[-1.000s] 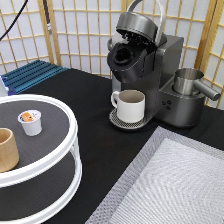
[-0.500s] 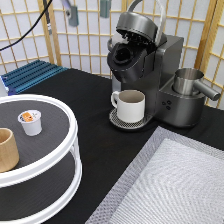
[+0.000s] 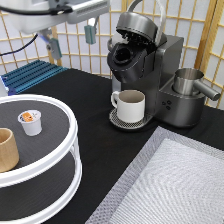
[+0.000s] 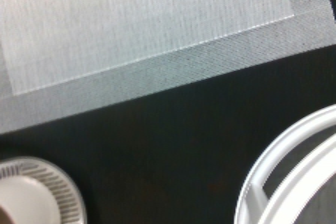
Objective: Make coffee
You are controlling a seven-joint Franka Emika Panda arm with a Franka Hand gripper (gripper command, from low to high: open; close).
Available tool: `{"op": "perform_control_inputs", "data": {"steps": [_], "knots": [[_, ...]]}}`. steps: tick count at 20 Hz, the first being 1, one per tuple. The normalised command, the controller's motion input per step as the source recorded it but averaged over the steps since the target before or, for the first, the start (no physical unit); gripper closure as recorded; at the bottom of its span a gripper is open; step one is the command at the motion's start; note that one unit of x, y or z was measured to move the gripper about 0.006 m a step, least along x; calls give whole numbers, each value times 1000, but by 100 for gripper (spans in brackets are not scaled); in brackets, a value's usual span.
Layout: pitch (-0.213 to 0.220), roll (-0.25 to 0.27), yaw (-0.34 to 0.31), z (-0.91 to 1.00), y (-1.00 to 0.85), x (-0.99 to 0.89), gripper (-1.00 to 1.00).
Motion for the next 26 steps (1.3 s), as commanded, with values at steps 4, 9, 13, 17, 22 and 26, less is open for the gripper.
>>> {"op": "perform_control_inputs", "data": {"steps": [4,9,13,17,22,26], "knots": [[-178,-16,-129,-606,-400,-615,-100],[-77,-2,-192,-547,-406,-561,-100],[-42,0,-265,-444,-291,-366,-100],[-21,0,-282,-251,-81,-292,-100],[-10,-15,-280,-118,183,-189,-100],[0,-62,-286,-10,342,-79,-100]]}}
